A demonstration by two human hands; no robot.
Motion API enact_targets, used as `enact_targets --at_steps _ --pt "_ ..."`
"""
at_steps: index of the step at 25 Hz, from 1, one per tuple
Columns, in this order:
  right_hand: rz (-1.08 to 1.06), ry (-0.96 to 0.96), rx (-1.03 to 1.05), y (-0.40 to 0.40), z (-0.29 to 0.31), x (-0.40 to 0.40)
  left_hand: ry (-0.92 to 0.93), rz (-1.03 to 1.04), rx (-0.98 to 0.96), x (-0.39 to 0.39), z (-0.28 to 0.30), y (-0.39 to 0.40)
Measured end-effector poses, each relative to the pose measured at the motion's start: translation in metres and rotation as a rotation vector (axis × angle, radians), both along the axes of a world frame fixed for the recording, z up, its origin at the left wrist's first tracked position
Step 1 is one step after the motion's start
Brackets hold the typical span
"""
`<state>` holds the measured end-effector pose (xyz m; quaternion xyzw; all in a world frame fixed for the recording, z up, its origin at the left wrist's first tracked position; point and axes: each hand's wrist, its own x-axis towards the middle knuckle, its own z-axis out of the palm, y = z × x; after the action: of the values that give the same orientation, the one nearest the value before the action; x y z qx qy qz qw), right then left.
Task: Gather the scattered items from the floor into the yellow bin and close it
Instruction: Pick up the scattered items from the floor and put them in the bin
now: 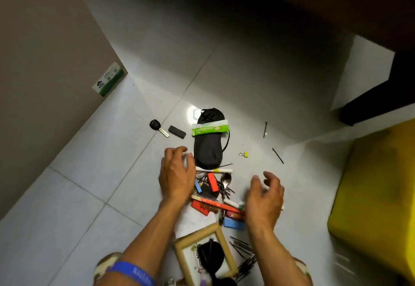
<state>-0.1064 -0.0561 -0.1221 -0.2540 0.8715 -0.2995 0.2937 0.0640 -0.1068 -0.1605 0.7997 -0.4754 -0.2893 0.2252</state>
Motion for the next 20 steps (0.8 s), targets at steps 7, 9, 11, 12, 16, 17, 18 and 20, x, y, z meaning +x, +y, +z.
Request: enact_targets --at_steps 7,9,11,12,16,17,18,20 --pt "-0.715 -0.404 0.370 0.082 -0.003 -0.010 -0.276 -0.441 0.299 -0.013 0.013 -0.100" --pt "-0.807 -0.500 0.395 0.059 -0.016 -0.008 -0.334 -0.516 0.353 -0.020 0.008 -0.098" --pt "-0.762 -0.465 0.327 0.035 -0.023 0.003 -0.367 -0.537 0.298 -0.026 0.001 -0.076" --pt "-0.689 -0.445 0.295 0.026 -0.024 0.012 -0.367 -0.534 0.265 -0.028 -0.003 -0.059" --pt "-0.369 -0.440 0.211 -0.007 -0.027 0.056 -0.240 -0.545 0.246 -0.049 -0.005 0.010" --pt "-0.326 -0.453 0.190 -0.011 -0.028 0.064 -0.198 -0.555 0.266 -0.053 -0.003 0.022" --pt "-0.300 -0.477 0.168 -0.014 -0.027 0.067 -0.154 -0.556 0.283 -0.055 -0.001 0.029" --pt "-0.253 -0.519 0.137 -0.015 -0.028 0.067 -0.029 -0.507 0.283 -0.056 0.000 0.032"
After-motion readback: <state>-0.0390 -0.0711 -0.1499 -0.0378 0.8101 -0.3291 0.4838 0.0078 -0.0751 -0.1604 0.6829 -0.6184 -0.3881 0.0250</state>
